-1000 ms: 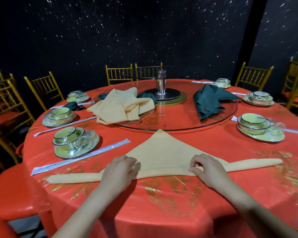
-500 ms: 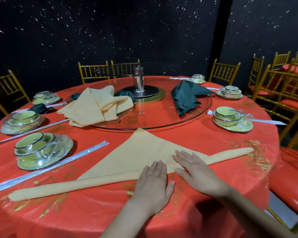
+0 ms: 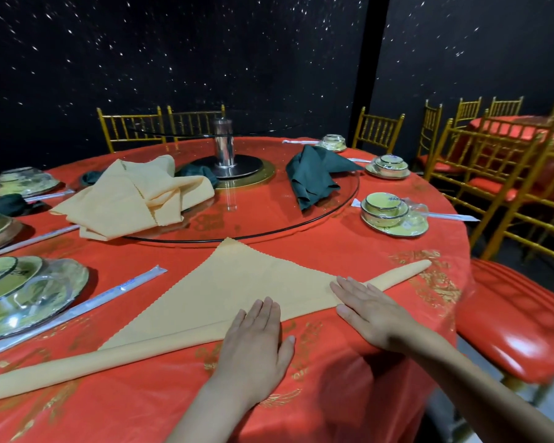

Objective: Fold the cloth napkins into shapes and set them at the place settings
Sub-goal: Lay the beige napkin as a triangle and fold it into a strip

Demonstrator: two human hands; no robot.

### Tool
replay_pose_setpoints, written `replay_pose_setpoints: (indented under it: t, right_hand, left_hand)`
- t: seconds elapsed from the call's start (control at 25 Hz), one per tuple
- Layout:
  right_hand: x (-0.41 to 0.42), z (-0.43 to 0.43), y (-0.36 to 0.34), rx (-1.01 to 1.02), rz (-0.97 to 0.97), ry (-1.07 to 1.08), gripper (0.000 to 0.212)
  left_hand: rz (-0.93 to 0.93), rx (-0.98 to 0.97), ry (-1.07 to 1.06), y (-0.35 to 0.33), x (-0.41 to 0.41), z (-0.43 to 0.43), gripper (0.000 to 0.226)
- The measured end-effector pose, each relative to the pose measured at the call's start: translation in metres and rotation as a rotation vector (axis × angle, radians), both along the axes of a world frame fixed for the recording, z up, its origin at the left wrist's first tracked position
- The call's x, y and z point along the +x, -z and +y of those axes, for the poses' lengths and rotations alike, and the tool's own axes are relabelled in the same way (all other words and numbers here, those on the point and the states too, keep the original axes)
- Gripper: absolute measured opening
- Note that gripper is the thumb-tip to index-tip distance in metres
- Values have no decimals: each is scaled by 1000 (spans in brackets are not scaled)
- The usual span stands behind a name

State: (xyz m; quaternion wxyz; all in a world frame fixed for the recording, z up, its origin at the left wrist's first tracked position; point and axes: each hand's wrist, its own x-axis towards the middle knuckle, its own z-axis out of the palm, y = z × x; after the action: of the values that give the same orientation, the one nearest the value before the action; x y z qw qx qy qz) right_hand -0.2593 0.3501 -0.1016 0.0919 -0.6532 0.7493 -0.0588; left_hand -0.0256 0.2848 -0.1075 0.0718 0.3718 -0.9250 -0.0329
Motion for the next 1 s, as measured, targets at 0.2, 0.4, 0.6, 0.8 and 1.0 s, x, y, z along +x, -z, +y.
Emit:
replay_pose_setpoints:
  t: [0.2,0.4,0.6,0.8,1.0]
  right_hand:
    - [-23,9,6,-5,37,106,127]
    - [-36,23,1,0,83,248,82]
    - [-45,27,1,23,101,368,78]
    - [-55,29,5,36,114,448,71]
    - [-45,21,-10,83,192,471,73]
  left_hand:
    - [14,-3,3,1,1,0,100]
    - [-10,-6,8,1,2,0,119]
    - [-8,19,2,-2,2,1,123]
    - [-10,12,-6,-2,4,-1,130]
    - [20,-15,-122,0,7,9,99]
